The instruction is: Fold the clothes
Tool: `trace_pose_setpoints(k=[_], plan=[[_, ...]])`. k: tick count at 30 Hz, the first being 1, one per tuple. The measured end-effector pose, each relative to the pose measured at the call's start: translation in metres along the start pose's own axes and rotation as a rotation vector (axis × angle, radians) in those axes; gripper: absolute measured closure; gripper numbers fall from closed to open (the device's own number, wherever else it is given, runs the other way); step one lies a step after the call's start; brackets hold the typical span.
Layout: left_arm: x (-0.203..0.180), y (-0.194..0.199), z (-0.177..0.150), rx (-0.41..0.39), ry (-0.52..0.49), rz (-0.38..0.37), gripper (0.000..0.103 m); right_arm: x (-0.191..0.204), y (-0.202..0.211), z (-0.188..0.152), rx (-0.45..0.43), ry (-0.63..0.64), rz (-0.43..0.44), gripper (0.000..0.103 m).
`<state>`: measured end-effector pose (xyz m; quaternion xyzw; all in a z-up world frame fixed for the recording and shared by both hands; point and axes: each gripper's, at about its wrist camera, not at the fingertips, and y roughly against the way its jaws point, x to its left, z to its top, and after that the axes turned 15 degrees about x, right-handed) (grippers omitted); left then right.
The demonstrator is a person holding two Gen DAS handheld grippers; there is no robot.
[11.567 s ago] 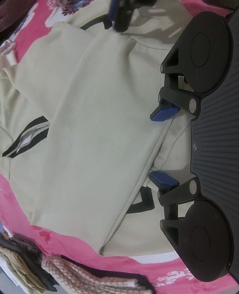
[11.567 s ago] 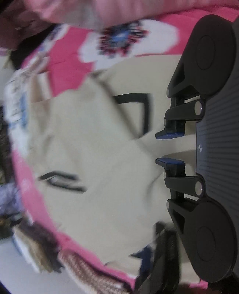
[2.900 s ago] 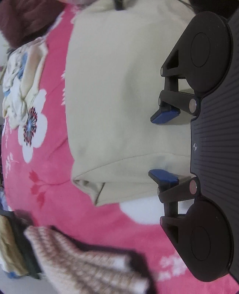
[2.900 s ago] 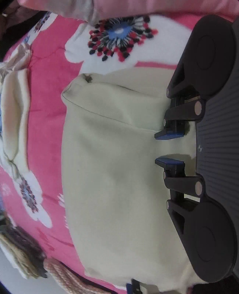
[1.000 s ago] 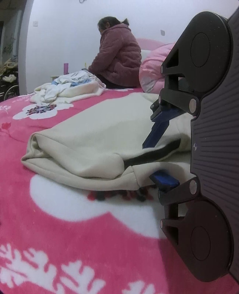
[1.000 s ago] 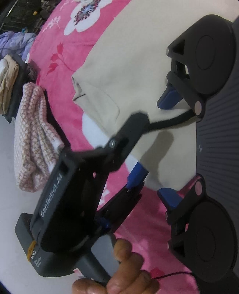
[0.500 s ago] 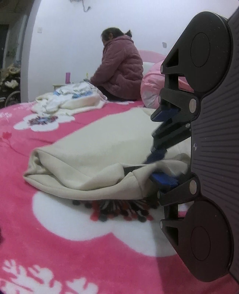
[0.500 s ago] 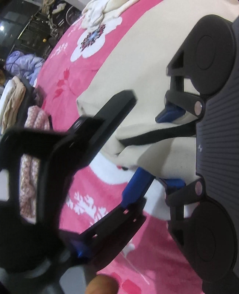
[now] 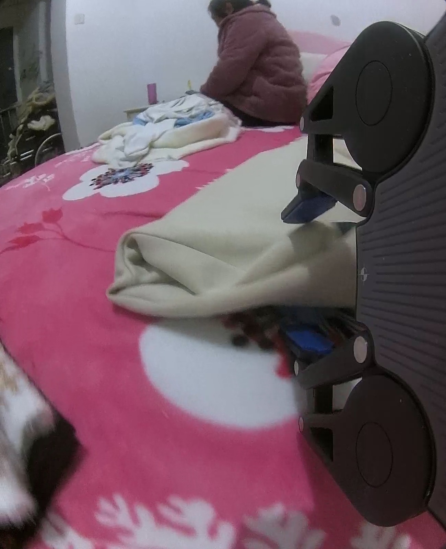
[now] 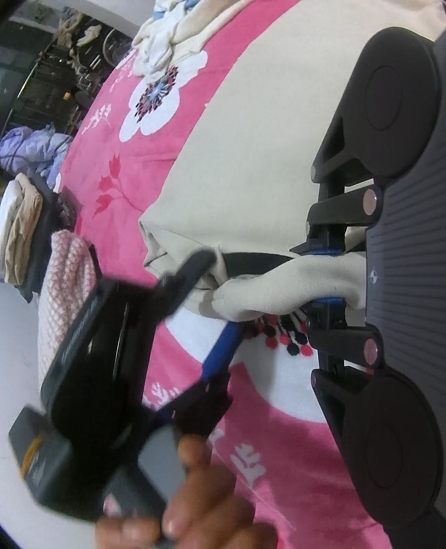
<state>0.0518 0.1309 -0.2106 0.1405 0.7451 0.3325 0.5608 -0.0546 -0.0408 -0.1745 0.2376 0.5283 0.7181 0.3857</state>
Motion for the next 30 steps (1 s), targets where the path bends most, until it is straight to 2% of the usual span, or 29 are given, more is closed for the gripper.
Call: trace_pose_setpoints(k=[1, 3, 4, 7, 15, 19, 25, 30], plan=[[-0.005, -0.003, 0.003, -0.005, 0.006, 0.011, 0.061, -0.001, 0.002, 0.0, -0.003, -0.004, 0.003, 0.081], [-0.018, -0.004, 0.004, -0.021, 0.006, 0.045, 0.07, -0.002, 0.005, 0.0, -0.01, -0.01, 0.008, 0.082], [-0.026, -0.003, 0.003, -0.029, -0.009, 0.061, 0.079, -0.004, 0.008, -0.001, -0.017, -0.017, 0.01, 0.082], [-0.057, 0.003, -0.007, -0.057, -0.093, 0.122, 0.085, -0.013, 0.02, -0.004, -0.047, -0.065, 0.026, 0.082], [-0.141, 0.009, -0.048, -0.147, -0.295, 0.163, 0.086, -0.061, 0.071, -0.023, -0.177, -0.284, 0.102, 0.083], [-0.183, -0.004, -0.07, -0.164, -0.392, 0.176, 0.086, -0.089, 0.091, -0.039, -0.239, -0.382, 0.112, 0.083], [-0.244, -0.051, -0.099, -0.108, -0.548, 0.198, 0.086, -0.136, 0.112, -0.077, -0.314, -0.574, 0.119, 0.083], [-0.285, -0.112, -0.118, -0.023, -0.637, 0.234, 0.086, -0.182, 0.119, -0.116, -0.348, -0.758, 0.124, 0.083]])
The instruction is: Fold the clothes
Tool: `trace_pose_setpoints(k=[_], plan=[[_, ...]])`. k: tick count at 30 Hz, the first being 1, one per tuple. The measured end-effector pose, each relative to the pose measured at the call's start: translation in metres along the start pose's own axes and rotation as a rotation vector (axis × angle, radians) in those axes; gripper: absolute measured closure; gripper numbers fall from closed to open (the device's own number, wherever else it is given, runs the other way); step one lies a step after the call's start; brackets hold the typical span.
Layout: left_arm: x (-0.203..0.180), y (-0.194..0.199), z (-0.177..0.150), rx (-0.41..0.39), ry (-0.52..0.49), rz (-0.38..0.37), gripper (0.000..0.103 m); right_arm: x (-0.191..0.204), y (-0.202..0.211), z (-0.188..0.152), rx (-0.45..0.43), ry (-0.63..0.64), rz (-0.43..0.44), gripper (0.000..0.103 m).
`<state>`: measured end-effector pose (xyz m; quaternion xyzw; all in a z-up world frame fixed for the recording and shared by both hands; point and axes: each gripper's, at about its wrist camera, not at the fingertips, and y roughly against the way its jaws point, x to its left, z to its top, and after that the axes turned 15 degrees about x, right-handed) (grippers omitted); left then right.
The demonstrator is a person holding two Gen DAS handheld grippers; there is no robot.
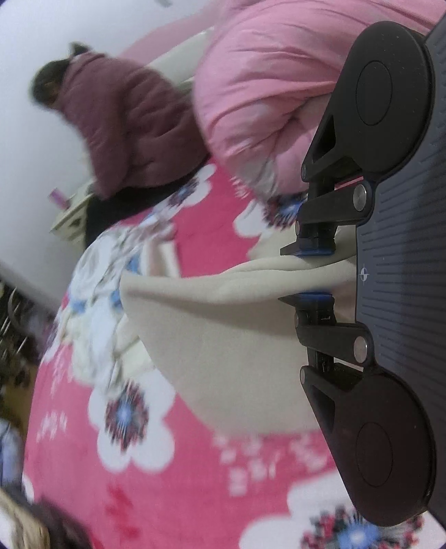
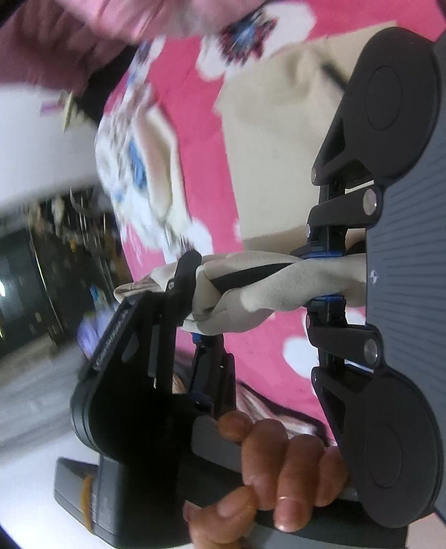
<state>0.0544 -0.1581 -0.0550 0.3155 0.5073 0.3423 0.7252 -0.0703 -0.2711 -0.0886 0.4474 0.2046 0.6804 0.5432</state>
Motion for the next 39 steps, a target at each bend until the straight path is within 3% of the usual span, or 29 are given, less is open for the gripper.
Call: trace_pose_setpoints(k=[3, 7, 10, 12, 17, 20, 23, 26, 29, 32, 34, 36, 39], plan=[[-0.022, -0.034, 0.004, 0.081, -0.044, -0.008, 0.084, -0.04, 0.008, -0.002, -0.013, -0.119, -0.004, 0.083], [-0.028, -0.061, 0.001, 0.203, -0.064, -0.054, 0.073, -0.096, 0.001, -0.007, 0.015, -0.299, 0.025, 0.083], [-0.014, -0.052, -0.011, 0.196, -0.079, -0.099, 0.068, -0.133, -0.011, -0.014, 0.052, -0.425, 0.085, 0.083], [0.003, -0.04, -0.02, 0.18, -0.08, -0.073, 0.068, -0.154, -0.017, -0.02, 0.069, -0.503, 0.129, 0.083], [0.05, -0.021, -0.039, 0.152, -0.005, 0.045, 0.067, -0.173, -0.01, -0.015, 0.054, -0.537, 0.21, 0.085], [0.065, -0.023, -0.048, 0.165, 0.031, 0.063, 0.067, -0.168, 0.015, -0.006, -0.004, -0.478, 0.228, 0.087], [0.063, -0.038, -0.056, 0.193, 0.008, 0.088, 0.064, -0.172, 0.021, -0.007, -0.031, -0.434, 0.164, 0.089], [0.054, -0.051, -0.062, 0.193, -0.057, 0.143, 0.055, -0.197, 0.001, -0.029, 0.033, -0.53, 0.136, 0.089], [0.047, -0.056, -0.064, 0.186, -0.108, 0.184, 0.053, -0.212, -0.001, -0.043, 0.033, -0.616, 0.222, 0.088], [0.047, -0.056, -0.067, 0.186, -0.136, 0.201, 0.052, -0.211, 0.022, -0.033, -0.048, -0.562, 0.263, 0.073], [0.047, -0.057, -0.07, 0.178, -0.147, 0.207, 0.052, -0.212, 0.031, -0.018, -0.077, -0.511, 0.26, 0.048], [0.046, -0.058, -0.072, 0.171, -0.161, 0.214, 0.051, -0.212, 0.033, 0.001, -0.079, -0.457, 0.247, 0.042], [0.044, -0.061, -0.074, 0.165, -0.183, 0.223, 0.05, -0.211, 0.014, 0.029, -0.008, -0.37, 0.226, 0.037]])
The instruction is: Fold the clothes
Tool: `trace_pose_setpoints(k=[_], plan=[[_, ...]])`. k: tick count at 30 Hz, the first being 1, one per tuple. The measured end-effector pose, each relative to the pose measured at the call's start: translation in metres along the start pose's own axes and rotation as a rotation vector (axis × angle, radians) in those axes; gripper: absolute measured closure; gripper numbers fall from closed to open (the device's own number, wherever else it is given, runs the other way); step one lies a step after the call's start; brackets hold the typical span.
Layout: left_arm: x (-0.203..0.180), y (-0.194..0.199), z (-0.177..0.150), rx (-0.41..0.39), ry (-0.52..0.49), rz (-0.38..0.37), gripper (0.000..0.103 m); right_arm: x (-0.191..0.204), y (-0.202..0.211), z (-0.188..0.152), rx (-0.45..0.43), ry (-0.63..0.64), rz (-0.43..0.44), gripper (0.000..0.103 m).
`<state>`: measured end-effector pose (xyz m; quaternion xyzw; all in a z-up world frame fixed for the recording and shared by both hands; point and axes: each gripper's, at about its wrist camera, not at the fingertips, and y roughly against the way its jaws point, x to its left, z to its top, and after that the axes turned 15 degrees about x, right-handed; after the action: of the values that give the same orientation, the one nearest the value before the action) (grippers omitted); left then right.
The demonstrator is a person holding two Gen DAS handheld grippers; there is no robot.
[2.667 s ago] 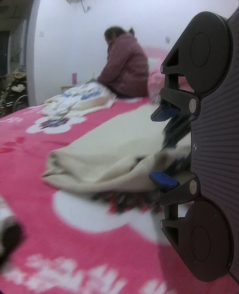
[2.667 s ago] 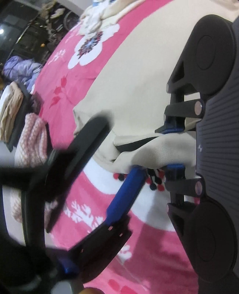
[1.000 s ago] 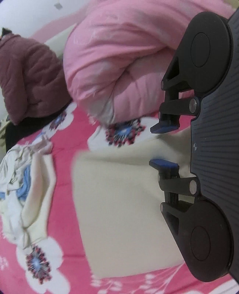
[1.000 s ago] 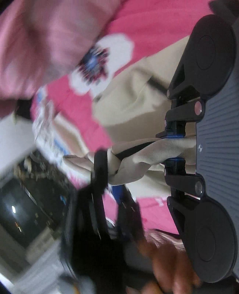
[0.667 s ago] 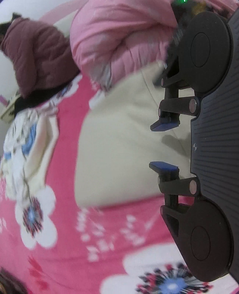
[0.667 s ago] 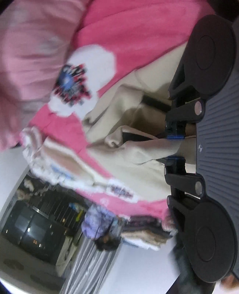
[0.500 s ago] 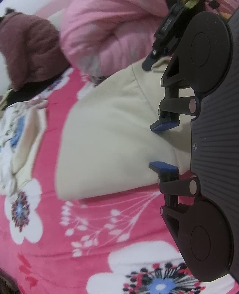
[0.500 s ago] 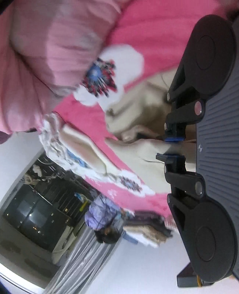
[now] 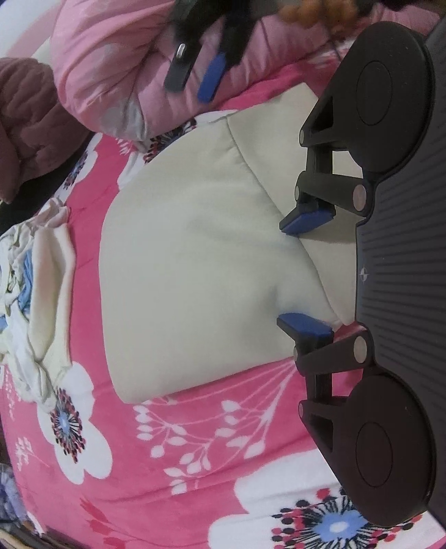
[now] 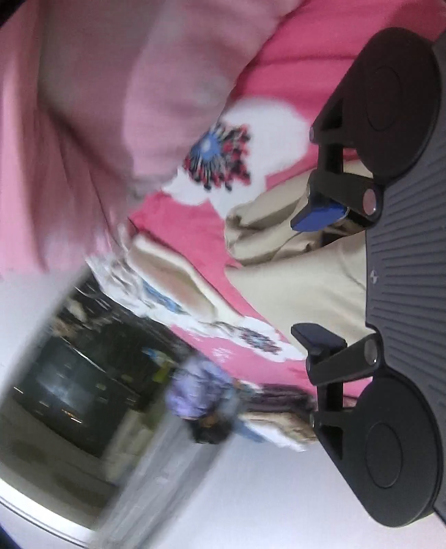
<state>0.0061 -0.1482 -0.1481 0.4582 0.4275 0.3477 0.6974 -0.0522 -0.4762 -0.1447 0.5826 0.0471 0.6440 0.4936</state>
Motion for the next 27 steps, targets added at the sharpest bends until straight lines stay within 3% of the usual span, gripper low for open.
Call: trace_pose_setpoints(k=[3, 8, 10, 15, 17, 18, 19, 22, 27], plan=[[0.002, -0.002, 0.0, 0.0, -0.013, -0.007, 0.049, 0.0, -0.031, 0.015, 0.11, 0.058, -0.051, 0.037], [0.011, -0.006, -0.001, 0.001, -0.003, -0.04, 0.045, 0.016, -0.053, 0.003, 0.263, 0.219, -0.116, 0.037], [0.013, -0.007, -0.002, -0.001, -0.002, -0.05, 0.044, 0.021, -0.054, -0.001, 0.261, 0.258, -0.145, 0.038], [0.014, -0.01, -0.001, 0.002, -0.016, -0.05, 0.042, 0.014, -0.06, 0.013, 0.246, 0.193, -0.072, 0.038], [0.016, -0.011, -0.001, 0.002, -0.015, -0.051, 0.041, 0.016, -0.065, 0.017, 0.241, 0.194, -0.062, 0.047], [0.016, -0.012, -0.001, -0.001, -0.012, -0.054, 0.041, 0.017, -0.068, 0.018, 0.238, 0.194, -0.067, 0.066], [0.017, -0.012, -0.001, -0.004, -0.009, -0.057, 0.041, 0.019, -0.067, 0.018, 0.229, 0.201, -0.067, 0.076], [0.013, -0.01, 0.0, -0.006, 0.003, -0.066, 0.04, 0.03, -0.059, 0.014, 0.187, 0.244, -0.075, 0.083], [-0.006, -0.009, 0.007, 0.012, -0.042, -0.048, 0.04, 0.047, -0.027, 0.004, 0.087, 0.324, -0.137, 0.084]])
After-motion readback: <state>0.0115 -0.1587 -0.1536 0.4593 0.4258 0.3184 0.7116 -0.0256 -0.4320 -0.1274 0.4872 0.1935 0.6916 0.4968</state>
